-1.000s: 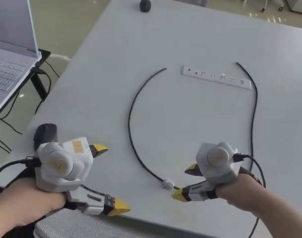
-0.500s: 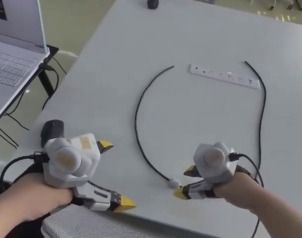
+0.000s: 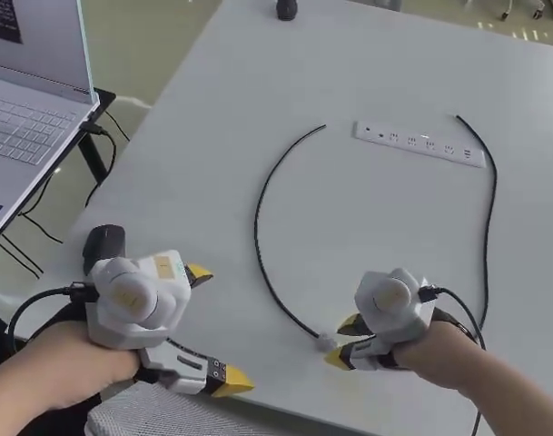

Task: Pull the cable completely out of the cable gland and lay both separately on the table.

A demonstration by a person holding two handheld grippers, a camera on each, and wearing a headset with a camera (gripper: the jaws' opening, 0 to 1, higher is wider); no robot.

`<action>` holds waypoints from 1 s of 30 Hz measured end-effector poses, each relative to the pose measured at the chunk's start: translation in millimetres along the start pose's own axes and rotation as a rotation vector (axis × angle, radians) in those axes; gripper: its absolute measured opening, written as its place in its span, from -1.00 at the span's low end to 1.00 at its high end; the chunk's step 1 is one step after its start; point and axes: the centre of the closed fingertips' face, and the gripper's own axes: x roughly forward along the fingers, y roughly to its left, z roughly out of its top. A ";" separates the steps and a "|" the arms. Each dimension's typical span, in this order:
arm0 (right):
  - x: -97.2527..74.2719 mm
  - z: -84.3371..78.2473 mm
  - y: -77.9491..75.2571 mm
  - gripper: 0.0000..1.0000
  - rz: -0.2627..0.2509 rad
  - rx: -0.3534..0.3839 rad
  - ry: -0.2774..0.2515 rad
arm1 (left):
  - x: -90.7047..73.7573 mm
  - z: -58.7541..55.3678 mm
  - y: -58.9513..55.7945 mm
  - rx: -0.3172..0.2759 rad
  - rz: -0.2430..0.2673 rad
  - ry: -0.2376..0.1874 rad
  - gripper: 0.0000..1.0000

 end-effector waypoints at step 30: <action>4.3 1.9 -2.7 -0.85 -0.017 -0.031 0.004 | 8.1 -9.8 0.7 -0.004 0.001 0.052 0.82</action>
